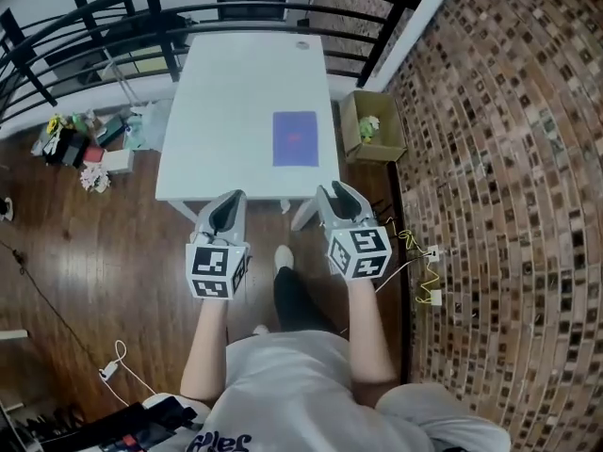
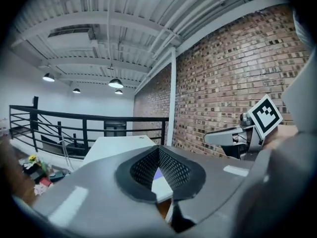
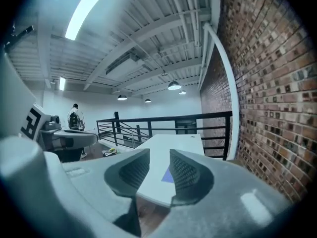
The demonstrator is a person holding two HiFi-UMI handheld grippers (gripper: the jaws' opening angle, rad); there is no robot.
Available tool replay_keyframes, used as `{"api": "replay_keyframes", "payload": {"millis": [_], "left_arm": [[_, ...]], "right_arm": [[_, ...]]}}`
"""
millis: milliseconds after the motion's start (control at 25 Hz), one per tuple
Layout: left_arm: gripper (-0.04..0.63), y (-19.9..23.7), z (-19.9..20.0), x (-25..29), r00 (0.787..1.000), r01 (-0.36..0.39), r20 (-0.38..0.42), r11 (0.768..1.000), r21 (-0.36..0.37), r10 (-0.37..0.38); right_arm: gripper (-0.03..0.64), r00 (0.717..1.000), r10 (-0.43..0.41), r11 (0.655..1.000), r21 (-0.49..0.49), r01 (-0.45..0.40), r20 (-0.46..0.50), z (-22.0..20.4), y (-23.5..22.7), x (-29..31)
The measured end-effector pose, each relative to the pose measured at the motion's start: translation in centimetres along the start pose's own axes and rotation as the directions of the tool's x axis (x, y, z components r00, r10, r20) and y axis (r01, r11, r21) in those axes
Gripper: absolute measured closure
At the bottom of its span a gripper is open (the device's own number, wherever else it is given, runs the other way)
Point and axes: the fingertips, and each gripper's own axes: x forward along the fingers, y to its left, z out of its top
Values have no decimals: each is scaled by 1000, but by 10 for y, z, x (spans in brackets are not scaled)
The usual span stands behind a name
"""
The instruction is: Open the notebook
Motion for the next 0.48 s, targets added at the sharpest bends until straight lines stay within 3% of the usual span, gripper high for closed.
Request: {"api": "replay_keyframes", "payload": {"millis": [240,480], "left_arm": [[580,2,12,143,994,96,-53,995,40,-94],[580,20,-13,228,987,101,-125,995,20,-98]], "right_arm": [[472,975,192,965,201,-167,-114,2,-93,85],[472,929,199,968,208,-138,-313,-43,-177,138]]}}
